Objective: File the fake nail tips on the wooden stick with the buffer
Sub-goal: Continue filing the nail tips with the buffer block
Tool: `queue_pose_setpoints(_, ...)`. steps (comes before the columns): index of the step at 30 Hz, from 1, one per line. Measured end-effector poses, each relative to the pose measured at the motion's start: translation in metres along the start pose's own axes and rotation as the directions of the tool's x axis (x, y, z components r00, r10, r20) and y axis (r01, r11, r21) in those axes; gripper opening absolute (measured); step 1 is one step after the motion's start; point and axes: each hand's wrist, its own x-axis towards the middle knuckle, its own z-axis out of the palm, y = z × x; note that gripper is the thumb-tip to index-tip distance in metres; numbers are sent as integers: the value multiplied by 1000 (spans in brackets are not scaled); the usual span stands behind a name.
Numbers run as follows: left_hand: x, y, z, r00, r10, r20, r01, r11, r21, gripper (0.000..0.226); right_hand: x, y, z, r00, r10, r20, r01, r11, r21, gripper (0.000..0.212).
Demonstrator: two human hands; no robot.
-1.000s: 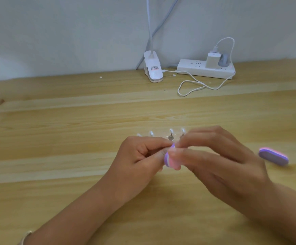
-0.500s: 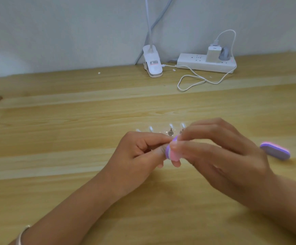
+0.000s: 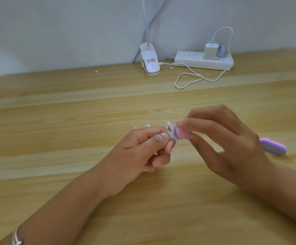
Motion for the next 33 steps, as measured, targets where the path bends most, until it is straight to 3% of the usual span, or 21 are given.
queue_pose_setpoints(10, -1, 2, -2, 992, -58, 108, 74, 985, -153, 28, -2, -8, 3, 997, -71, -4, 71, 997, 5, 20)
queue_pose_setpoints(22, 0, 1, -2, 993, -81, 88, 91, 989, -115, 29, 1, -2, -6, 1000, 6, -31, -4, 998, 58, 16)
queue_pose_setpoints(26, -1, 0, 4, 995, -73, 67, 80, 990, -120, 25, -2, -9, -1, 997, -79, -7, 79, 995, 61, 25)
queue_pose_setpoints(30, 0, 2, 3, 996, -65, 56, 71, 991, -111, 28, 0, 0, -5, 1000, -17, -5, 17, 999, 43, 22)
queue_pose_setpoints(33, -1, 3, 3, 996, -73, 59, 80, 990, -118, 27, -3, -8, -1, 997, -80, 13, 79, 996, 49, 29)
